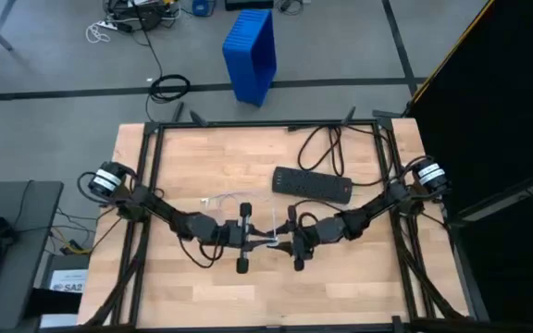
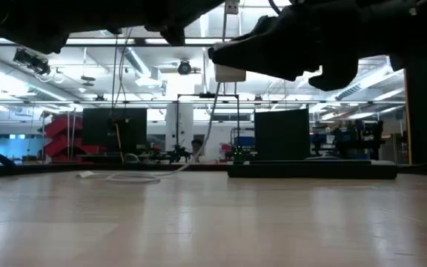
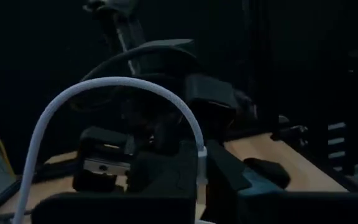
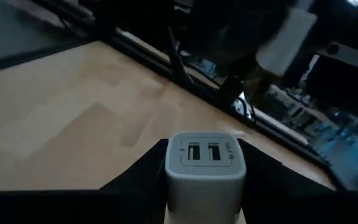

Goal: Insert USB
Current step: Insert the white charger cable into the white charger adapter

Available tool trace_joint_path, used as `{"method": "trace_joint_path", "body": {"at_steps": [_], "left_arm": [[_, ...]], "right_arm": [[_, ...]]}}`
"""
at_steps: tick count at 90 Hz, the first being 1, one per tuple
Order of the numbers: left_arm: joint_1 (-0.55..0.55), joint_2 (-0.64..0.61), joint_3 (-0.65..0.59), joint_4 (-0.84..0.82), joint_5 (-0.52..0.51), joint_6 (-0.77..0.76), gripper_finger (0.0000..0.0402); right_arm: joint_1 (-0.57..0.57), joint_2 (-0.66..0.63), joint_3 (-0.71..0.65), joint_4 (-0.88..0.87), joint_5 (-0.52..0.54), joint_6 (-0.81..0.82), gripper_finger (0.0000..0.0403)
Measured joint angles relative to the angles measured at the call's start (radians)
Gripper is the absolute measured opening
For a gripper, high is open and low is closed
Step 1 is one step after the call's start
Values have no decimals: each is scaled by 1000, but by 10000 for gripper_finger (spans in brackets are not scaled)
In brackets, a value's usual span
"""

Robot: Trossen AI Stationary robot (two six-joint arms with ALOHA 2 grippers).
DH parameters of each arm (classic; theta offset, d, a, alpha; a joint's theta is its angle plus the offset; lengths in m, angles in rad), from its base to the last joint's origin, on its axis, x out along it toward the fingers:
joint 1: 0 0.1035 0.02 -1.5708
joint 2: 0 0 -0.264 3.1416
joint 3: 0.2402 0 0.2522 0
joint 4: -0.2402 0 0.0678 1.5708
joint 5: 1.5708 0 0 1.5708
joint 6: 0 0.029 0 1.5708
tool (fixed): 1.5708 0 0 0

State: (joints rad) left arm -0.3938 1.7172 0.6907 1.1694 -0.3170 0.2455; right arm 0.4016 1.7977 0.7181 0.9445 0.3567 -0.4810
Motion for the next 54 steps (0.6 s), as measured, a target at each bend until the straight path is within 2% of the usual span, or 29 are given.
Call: {"method": "trace_joint_path", "body": {"at_steps": [28, 54], "left_arm": [[-8, 0, -1, -18, 71, 13, 0], [-8, 0, -1, -41, 102, 36, 0]], "right_arm": [[36, 0, 0, -3, 122, -163, 118], [63, 0, 0, -11, 152, -318, 118]]}}
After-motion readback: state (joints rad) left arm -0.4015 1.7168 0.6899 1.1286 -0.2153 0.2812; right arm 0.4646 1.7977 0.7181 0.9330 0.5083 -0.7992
